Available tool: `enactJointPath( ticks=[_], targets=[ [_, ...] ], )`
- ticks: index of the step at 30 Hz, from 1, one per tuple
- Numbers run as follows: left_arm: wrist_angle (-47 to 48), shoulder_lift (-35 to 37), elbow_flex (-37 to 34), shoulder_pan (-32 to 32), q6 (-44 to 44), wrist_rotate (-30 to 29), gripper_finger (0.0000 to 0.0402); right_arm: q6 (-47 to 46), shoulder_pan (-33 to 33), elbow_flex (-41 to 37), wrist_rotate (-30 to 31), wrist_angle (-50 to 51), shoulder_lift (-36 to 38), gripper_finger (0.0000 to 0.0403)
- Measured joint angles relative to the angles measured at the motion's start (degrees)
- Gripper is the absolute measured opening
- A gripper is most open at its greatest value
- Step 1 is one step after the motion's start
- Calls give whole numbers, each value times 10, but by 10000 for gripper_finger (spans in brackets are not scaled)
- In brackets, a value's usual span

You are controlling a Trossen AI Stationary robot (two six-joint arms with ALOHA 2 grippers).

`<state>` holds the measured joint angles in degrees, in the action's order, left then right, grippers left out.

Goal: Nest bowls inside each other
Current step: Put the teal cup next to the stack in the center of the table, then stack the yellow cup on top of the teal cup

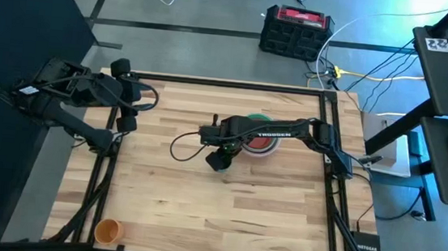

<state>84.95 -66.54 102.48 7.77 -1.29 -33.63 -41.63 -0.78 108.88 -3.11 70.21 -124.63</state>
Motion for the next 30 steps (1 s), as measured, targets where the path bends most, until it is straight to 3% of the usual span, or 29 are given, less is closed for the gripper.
enactJointPath(
  ticks=[12,19,30],
  targets=[
    [0,0,0,0,-2,0,185,1,0,0,0,-3,0,70],
    [1,0,0,0,-4,0,185,1,1,5,5,-9,0,74],
    [10,7,-23,3,-29,23,185,13,15,136,55,63,2,74]
  ],
)
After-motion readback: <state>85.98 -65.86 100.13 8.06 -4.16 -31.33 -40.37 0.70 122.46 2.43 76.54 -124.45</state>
